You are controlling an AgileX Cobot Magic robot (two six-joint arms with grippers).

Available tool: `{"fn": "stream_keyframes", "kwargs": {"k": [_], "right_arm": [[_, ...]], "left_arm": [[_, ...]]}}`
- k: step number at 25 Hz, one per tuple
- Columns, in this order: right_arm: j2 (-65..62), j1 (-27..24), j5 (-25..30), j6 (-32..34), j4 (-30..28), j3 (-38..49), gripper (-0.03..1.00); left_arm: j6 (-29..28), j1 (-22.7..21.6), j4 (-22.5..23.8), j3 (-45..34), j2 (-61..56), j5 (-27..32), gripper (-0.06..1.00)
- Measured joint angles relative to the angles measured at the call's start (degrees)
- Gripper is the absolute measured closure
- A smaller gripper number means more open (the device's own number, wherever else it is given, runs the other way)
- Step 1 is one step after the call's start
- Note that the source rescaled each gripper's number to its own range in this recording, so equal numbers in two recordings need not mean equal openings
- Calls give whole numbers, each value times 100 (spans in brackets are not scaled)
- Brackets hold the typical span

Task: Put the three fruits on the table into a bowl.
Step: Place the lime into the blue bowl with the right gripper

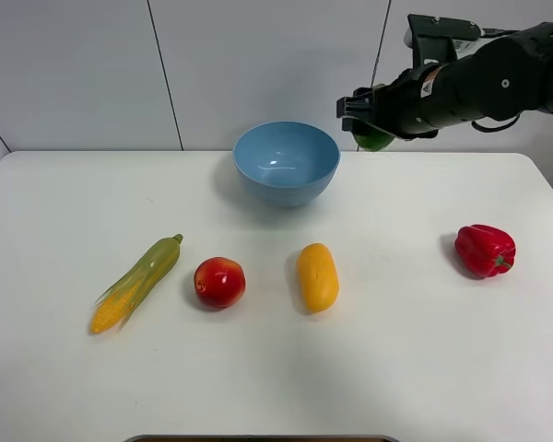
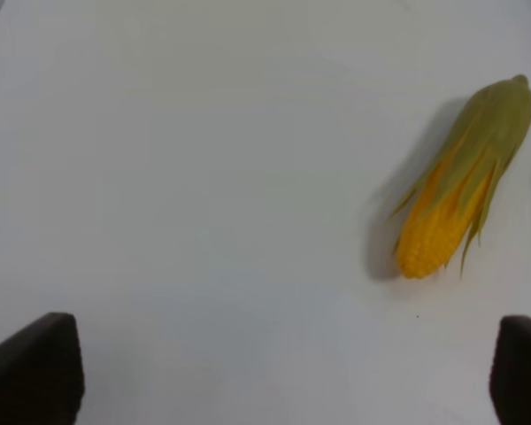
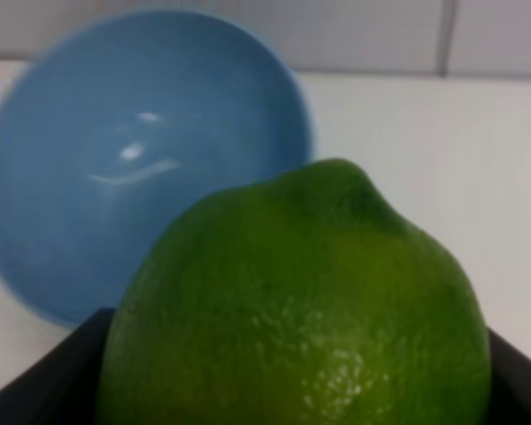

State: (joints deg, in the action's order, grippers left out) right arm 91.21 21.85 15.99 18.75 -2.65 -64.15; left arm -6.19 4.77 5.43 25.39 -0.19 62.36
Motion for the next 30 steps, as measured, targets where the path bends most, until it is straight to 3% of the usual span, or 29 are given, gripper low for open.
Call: {"fn": "stream_keyframes", "kwargs": {"k": [5, 19, 30], "right_arm": [[319, 37, -367, -502, 157, -349, 80], [2545, 322, -284, -816, 152, -2604, 80], [3767, 374, -704, -816, 129, -2918, 80]], "left_arm": [[0, 0, 0, 0, 0, 0, 18], [5, 0, 0, 0, 0, 0, 18], [-1, 0, 5, 0, 0, 0, 18]]}}
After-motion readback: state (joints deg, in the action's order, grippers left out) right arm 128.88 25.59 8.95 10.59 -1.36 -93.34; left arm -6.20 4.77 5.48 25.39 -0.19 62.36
